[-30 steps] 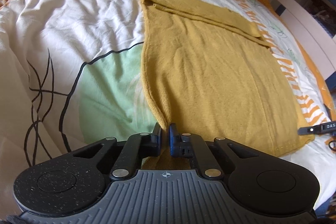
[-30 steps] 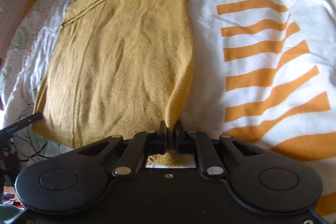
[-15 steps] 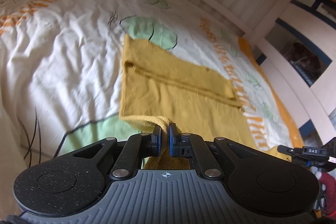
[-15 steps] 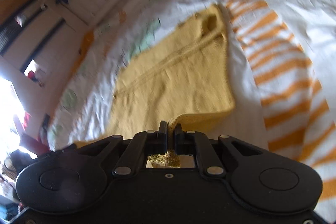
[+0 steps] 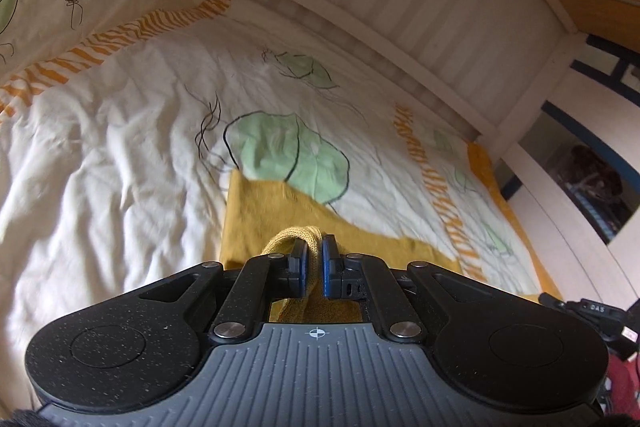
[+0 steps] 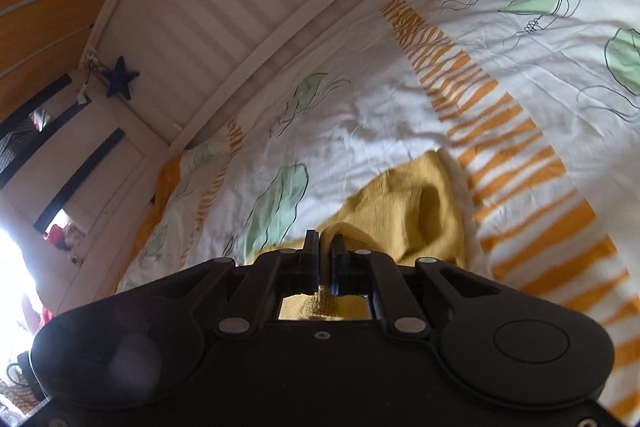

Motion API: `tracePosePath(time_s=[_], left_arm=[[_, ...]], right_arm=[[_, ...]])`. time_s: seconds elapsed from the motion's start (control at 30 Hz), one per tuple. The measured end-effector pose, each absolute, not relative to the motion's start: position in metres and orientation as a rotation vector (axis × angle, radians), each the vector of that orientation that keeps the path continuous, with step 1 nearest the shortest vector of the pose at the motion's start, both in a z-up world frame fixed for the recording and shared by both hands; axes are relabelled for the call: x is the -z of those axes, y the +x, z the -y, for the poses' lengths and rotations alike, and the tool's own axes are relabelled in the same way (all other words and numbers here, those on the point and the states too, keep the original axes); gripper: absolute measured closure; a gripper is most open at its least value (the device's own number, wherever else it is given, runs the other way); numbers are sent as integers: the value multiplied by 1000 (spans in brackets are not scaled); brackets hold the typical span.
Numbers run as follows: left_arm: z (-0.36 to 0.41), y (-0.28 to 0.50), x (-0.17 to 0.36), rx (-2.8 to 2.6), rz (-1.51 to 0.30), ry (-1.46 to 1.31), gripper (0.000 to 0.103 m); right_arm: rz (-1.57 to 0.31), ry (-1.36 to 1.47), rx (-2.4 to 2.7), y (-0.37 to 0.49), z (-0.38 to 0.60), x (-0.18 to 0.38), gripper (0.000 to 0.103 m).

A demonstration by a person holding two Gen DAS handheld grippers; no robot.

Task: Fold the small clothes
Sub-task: 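Lift the hem with both grippers and fold it toward the collar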

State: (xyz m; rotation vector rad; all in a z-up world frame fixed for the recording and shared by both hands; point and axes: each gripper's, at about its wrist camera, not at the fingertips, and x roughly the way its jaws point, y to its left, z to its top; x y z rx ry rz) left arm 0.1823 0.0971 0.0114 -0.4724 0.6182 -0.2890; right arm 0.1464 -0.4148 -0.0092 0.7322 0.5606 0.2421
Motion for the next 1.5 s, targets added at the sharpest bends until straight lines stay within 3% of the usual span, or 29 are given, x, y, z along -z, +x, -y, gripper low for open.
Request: tracePosePath(time_s=[0.13, 0.27, 0.3, 0.4, 0.5, 0.53, 0.77, 0.83, 0.87, 0.9, 1.33, 1.5], left_arm=[[-91, 218, -3, 264, -613, -465, 96], [-83, 247, 10, 249, -648, -429, 96], [-82, 250, 13, 244, -654, -424, 96], [-82, 253, 18, 245, -666, -427, 96], [-83, 251, 19, 242, -670, -424, 96], [-83, 250, 19, 241, -671, -426, 96], [-84, 251, 19, 232, -680, -427, 96], [-83, 250, 19, 230, -680, -423, 96], [-82, 249, 19, 228, -682, -423, 96], [-83, 248, 19, 226, -683, -423, 96], [-92, 208, -9, 276, -618, -483, 96], [-84, 229, -22, 285, -585, -474, 96]], right_arm=[[-550, 735, -202, 181, 419, 21, 96], [-555, 724, -158, 211, 422, 31, 95], [-567, 706, -165, 216, 420, 33, 88], [-633, 719, -206, 223, 414, 42, 84], [-670, 667, -219, 216, 404, 52, 54], [-676, 656, -224, 213, 401, 56, 51], [-705, 585, -254, 210, 387, 71, 51], [-711, 534, -256, 214, 380, 73, 56], [-710, 515, -271, 215, 378, 74, 66], [-704, 506, -288, 214, 375, 74, 90], [-457, 836, -275, 123, 418, 25, 92], [-421, 820, -221, 147, 428, 3, 92]])
